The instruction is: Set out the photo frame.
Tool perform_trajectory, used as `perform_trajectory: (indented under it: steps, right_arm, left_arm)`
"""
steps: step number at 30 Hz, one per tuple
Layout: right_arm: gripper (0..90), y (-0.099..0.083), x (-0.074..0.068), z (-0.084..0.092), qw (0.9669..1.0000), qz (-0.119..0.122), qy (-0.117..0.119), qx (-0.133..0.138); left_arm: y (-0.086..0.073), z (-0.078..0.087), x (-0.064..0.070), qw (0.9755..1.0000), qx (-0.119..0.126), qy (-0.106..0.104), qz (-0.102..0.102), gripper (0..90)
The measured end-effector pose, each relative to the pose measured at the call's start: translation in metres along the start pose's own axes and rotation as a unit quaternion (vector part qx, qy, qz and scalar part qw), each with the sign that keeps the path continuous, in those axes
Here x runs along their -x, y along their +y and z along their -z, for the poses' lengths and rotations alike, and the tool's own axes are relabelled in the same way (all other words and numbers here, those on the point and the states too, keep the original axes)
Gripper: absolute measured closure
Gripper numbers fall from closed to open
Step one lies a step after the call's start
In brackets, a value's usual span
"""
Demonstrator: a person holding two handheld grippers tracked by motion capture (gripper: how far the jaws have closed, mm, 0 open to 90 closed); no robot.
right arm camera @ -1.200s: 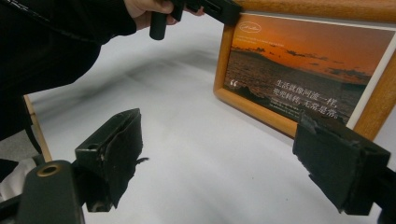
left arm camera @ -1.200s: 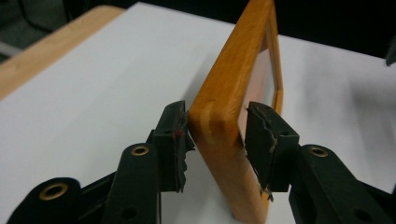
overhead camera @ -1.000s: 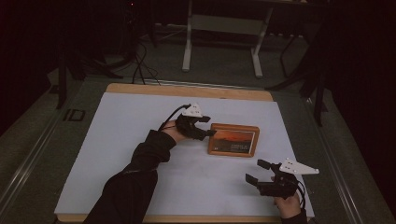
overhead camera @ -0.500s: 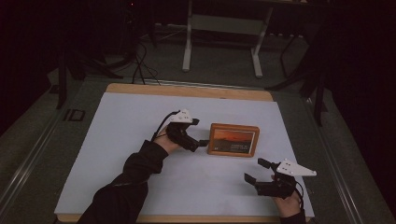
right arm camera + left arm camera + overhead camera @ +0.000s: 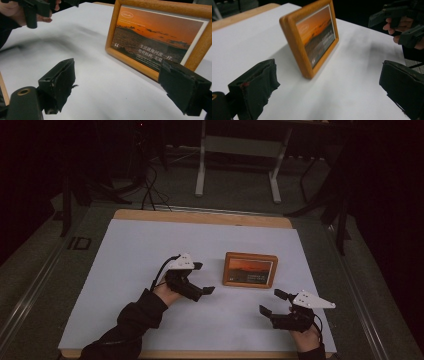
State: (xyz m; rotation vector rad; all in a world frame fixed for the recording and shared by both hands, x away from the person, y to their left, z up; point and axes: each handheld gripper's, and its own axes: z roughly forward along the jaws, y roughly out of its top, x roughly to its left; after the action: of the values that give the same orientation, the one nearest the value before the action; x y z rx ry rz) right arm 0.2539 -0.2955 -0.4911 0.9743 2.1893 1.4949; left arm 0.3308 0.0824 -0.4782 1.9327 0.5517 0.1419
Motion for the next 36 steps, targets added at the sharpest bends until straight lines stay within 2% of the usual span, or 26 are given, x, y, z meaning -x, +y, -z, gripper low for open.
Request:
perform_trajectory:
  steps: [3,4,7,10,12,15,19,21,25,27,28,31,32,36]
  right_arm:
    - [13.9,0.0,-0.001,-0.001,1.0,0.0,-0.002,0.001]
    - [14.0,0.0,-0.001,-0.001,1.0,0.002,-0.002,0.0]
    - [14.0,0.0,0.0,0.0,1.0,-0.001,-0.005,0.0]
    - [14.0,-0.001,0.0,0.0,1.0,-0.001,-0.007,0.001]
    - [14.1,-0.001,0.001,0.0,1.0,-0.002,-0.005,0.002]
    - [14.0,-0.002,0.001,-0.001,1.0,-0.002,-0.004,0.0]
    - [14.0,-0.003,0.0,-0.002,1.0,0.0,-0.001,-0.002]
    - [14.1,-0.004,-0.001,-0.003,1.0,0.004,-0.001,-0.005]
    - [14.0,-0.006,-0.001,-0.004,1.0,0.005,-0.002,-0.006]
    - [14.0,-0.006,0.0,-0.004,1.0,0.004,0.001,-0.007]
    - [14.0,-0.007,-0.001,-0.004,1.0,0.005,-0.001,-0.006]
    - [14.0,-0.007,-0.001,-0.005,1.0,0.004,-0.002,-0.007]
    - [14.0,-0.008,-0.001,-0.006,1.0,0.005,-0.001,-0.006]
    - [14.0,-0.01,-0.003,-0.008,0.9999,0.012,-0.002,-0.011]
  left_arm:
    - [-0.005,0.005,0.002,1.0,0.003,0.006,0.004,2.0]
    - [-0.008,0.008,0.004,0.9999,-0.004,0.012,0.003,2.0]
    - [-0.01,0.01,0.005,0.9999,-0.005,0.014,0.001,2.0]
    - [-0.018,0.019,0.007,0.9999,0.006,-0.001,0.015,1.4]
    - [-0.023,0.024,0.009,0.9999,0.003,0.009,0.01,1.4]
    - [-0.029,0.03,0.009,0.9999,-0.009,0.012,0.008,1.4]
    - [-0.037,0.036,0.01,0.9997,-0.014,0.012,0.017,1.4]
    - [-0.045,0.043,0.012,0.9995,-0.022,0.018,0.014,1.4]
    - [-0.055,0.057,0.013,0.9992,-0.02,0.03,0.016,1.4]
    - [-0.061,0.065,0.013,0.999,-0.016,0.033,0.026,1.4]
    - [-0.068,0.073,0.014,0.9984,-0.015,0.044,0.031,1.4]
    - [-0.072,0.076,0.015,0.9983,-0.016,0.047,0.031,1.4]
    - [-0.081,0.081,0.016,0.9979,-0.012,0.052,0.037,1.4]
    - [-0.093,0.085,0.017,0.9961,-0.013,0.08,0.034,1.4]
